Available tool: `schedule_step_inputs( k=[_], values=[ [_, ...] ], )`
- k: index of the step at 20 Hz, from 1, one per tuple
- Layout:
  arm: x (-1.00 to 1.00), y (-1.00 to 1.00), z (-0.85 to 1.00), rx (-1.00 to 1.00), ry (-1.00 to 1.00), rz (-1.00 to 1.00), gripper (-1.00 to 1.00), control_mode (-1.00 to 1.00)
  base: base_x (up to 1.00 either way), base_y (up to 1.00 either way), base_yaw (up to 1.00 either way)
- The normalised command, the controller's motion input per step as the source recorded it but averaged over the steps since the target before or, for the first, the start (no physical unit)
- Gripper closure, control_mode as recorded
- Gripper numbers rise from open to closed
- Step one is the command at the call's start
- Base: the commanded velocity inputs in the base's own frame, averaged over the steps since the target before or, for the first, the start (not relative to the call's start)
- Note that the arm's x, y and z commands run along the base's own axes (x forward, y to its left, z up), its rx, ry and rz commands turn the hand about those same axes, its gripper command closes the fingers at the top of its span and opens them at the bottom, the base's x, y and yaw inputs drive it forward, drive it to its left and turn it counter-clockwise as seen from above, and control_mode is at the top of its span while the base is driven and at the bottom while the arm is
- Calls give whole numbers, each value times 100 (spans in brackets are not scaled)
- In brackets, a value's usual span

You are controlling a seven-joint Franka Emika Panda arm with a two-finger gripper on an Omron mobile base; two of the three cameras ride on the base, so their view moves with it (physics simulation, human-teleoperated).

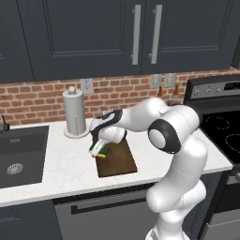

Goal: Pick up the sponge from the counter and clean the cutting board by briefly scrubbing or pressing down on the cutting board. Once finished, release the sponge.

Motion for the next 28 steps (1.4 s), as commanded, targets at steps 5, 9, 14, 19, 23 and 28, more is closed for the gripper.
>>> schedule_step_inputs(
  k=[5,9,14,19,23,28],
  values=[
    [46,-32,0,0,0,0,100,-100,0,0,0],
    [47,-28,0,0,0,0,100,-100,0,0,0],
    [60,-6,0,-4,0,0,100,-100,0,0,0],
    [51,0,0,-5,0,0,100,-100,0,0,0],
    [6,-1,0,0,0,0,100,-100,0,0,0],
    [-54,-22,0,5,0,0,100,-100,0,0,0]
  ],
)
